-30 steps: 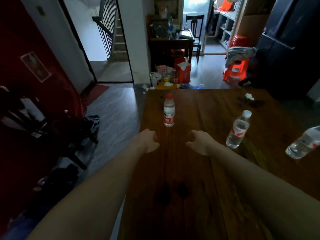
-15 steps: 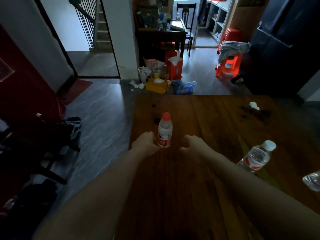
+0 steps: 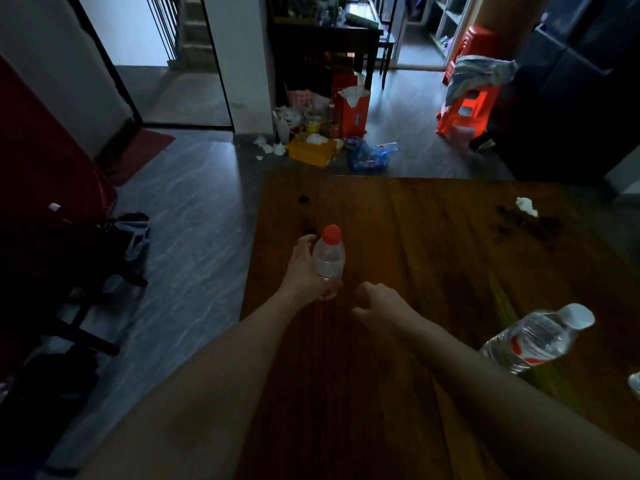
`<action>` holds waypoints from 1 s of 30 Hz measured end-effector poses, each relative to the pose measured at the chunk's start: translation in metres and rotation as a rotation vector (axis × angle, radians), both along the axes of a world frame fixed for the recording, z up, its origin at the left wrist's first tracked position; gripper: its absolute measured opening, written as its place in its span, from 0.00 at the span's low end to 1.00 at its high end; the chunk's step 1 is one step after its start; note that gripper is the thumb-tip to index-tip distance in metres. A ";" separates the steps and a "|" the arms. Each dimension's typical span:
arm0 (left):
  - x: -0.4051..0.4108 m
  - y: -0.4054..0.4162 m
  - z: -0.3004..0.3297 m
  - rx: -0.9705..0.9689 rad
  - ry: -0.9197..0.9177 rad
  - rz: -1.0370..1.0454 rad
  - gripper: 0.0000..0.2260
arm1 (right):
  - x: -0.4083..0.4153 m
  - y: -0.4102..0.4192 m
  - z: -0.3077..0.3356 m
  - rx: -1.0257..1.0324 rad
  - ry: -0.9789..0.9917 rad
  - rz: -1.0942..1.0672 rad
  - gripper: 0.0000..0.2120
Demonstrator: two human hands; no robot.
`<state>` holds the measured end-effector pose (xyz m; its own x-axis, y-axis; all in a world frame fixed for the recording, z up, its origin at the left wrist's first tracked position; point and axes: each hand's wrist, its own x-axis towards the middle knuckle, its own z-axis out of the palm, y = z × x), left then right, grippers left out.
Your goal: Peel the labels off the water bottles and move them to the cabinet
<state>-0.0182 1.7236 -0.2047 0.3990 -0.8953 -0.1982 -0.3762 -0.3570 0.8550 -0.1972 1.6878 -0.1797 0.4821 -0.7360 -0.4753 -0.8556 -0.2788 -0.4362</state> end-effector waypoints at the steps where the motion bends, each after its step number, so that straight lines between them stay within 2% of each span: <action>1: -0.002 -0.003 0.003 -0.049 0.008 -0.030 0.37 | -0.001 -0.001 -0.002 0.001 -0.005 0.005 0.23; 3: -0.004 -0.005 0.010 -0.089 -0.029 -0.075 0.25 | -0.005 -0.003 -0.003 0.009 -0.016 0.000 0.23; 7: -0.006 0.008 0.022 -0.111 -0.108 -0.104 0.17 | -0.013 0.000 0.006 0.007 -0.044 -0.016 0.24; 10: -0.007 0.026 0.043 -0.109 -0.226 -0.201 0.12 | -0.021 0.006 0.017 -0.011 -0.082 0.011 0.24; 15: -0.009 0.057 0.098 -0.154 -0.256 -0.239 0.15 | -0.035 0.031 0.044 -0.038 -0.220 0.102 0.18; 18: -0.018 0.079 0.129 -0.220 -0.305 -0.223 0.20 | -0.046 0.052 0.066 -0.073 -0.386 0.160 0.12; 24: -0.062 0.128 0.183 -0.345 -0.379 -0.223 0.22 | -0.073 0.094 0.105 -0.136 -0.663 0.224 0.06; 30: -0.112 0.170 0.218 -0.380 -0.436 -0.130 0.27 | -0.111 0.120 0.126 -0.182 -0.753 0.304 0.06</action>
